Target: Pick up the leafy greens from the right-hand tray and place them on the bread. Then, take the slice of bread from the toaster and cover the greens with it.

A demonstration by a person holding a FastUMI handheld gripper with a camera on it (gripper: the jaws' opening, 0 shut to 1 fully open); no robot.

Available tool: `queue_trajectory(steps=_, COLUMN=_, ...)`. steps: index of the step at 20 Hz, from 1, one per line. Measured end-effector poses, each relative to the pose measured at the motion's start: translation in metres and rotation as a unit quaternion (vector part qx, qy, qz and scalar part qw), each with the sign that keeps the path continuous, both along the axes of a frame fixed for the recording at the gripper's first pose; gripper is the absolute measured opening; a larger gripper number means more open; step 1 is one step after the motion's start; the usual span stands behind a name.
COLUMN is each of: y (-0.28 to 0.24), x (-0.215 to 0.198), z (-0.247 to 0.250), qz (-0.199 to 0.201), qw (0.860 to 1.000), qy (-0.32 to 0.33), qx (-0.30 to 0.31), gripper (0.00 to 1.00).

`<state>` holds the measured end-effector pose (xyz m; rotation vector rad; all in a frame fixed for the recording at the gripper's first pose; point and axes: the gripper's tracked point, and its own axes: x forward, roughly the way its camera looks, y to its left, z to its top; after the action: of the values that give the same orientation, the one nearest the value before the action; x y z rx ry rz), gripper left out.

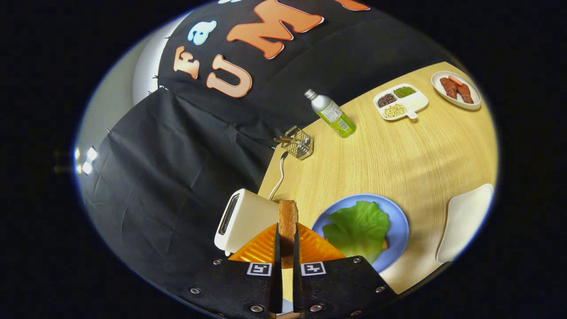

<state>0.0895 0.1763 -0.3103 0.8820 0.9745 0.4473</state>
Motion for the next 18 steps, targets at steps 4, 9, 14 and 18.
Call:
queue_trajectory(steps=4, y=-0.004, x=-0.007, z=-0.021, qz=0.005, qw=1.0, qy=0.025, qx=0.014, gripper=0.1)
queue_trajectory(steps=9, y=-0.014, x=-0.015, z=-0.054, qz=0.011, qw=0.999, qy=0.053, qx=0.004, gripper=0.1)
queue_trajectory(steps=14, y=-0.026, x=-0.019, z=-0.081, qz=0.002, qw=0.997, qy=0.071, qx=-0.013, gripper=0.09)
queue_trajectory(steps=18, y=-0.03, x=-0.019, z=-0.089, qz=-0.001, qw=0.997, qy=0.069, qx=-0.022, gripper=0.09)
